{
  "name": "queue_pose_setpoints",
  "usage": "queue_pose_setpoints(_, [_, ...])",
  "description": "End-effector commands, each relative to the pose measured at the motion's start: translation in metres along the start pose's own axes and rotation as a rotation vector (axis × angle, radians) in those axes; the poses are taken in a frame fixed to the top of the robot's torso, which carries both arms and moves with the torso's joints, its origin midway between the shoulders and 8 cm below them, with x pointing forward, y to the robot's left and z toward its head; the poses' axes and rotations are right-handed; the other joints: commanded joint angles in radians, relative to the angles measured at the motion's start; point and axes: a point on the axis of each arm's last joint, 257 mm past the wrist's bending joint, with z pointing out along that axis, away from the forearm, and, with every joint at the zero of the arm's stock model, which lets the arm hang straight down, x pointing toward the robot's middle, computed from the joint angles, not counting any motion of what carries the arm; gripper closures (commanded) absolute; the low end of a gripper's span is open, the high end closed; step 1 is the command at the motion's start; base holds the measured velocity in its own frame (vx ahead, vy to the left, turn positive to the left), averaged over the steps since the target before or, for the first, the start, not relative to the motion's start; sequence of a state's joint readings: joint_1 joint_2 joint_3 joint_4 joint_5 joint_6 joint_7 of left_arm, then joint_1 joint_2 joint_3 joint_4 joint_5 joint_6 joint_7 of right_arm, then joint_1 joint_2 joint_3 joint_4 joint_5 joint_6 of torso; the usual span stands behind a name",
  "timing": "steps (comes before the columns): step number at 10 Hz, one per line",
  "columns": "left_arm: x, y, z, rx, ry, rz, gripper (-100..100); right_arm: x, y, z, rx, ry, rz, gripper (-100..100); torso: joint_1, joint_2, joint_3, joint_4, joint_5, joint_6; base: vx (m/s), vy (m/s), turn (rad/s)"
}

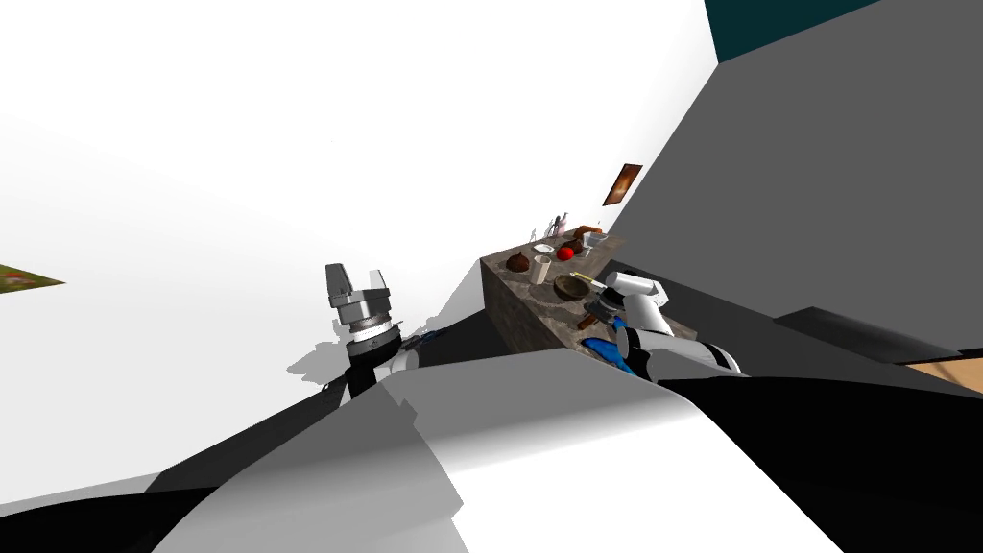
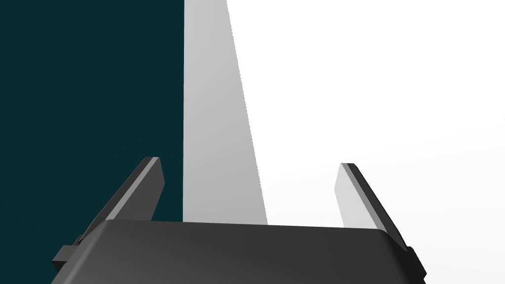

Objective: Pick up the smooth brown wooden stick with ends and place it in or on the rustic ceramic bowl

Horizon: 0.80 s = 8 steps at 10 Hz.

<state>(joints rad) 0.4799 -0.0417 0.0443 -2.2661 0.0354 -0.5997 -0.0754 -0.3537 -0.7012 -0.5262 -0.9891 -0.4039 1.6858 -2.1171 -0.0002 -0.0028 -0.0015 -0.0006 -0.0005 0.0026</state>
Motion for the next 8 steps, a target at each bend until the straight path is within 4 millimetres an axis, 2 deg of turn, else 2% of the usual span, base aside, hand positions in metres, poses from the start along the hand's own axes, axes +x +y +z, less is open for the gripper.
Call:
queue_pose_setpoints(1, [0.000, 0.000, 0.000, 0.000, 0.000, 0.000, 0, 0.000, 0.000, 0.000, 0.000, 0.000, 0.000, 0, 0.000, 0.000, 0.000, 0.000, 0.000, 0.000, 0.000, 0.000, 0.000])
queue_pose_setpoints(2, [0.000, 0.000, 0.000, 0.000, 0.000, 0.000, 0, -0.002, -0.005, -0.008, -0.001, -0.001, -0.015, 100, 0.000, 0.000, 0.000, 0.000, 0.000, 0.000, 0.023, 0.000, -0.124])
queue_pose_setpoints(4, [0.000, 0.000, 0.000, 0.000, 0.000, 0.000, 0, -0.005, -0.010, -0.018, -0.003, -0.002, -0.030, 100, 0.001, -0.002, -0.001, 0.000, 0.001, 0.001, 0.043, 0.006, -0.121])
queue_pose_setpoints(5, [0.000, 0.000, 0.000, 0.000, 0.000, 0.000, 0, -0.003, -0.008, -0.015, -0.001, 0.000, -0.026, 100, 0.001, -0.002, -0.001, 0.000, 0.001, 0.001, 0.017, 0.002, -0.018])
queue_pose_setpoints(6, [0.000, 0.000, 0.000, 0.000, 0.000, 0.000, 0, -0.003, -0.008, -0.016, -0.002, -0.001, -0.026, 0, 0.001, -0.001, -0.001, 0.000, 0.000, 0.000, 0.000, 0.000, 0.000])
queue_pose_setpoints(7, [0.000, 0.000, 0.000, 0.000, 0.000, 0.000, 0, 0.009, -0.022, -0.031, 0.030, 0.040, -0.023, 100, 0.001, -0.001, 0.000, 0.000, 0.000, 0.000, -0.078, -0.035, 0.054])
queue_pose_setpoints(8, [0.000, 0.000, 0.000, 0.000, 0.000, 0.000, 0, 0.015, -0.029, -0.040, 0.048, 0.063, -0.020, 100, -0.001, 0.003, 0.002, 0.001, 0.001, -0.001, -0.150, -0.054, 0.105])
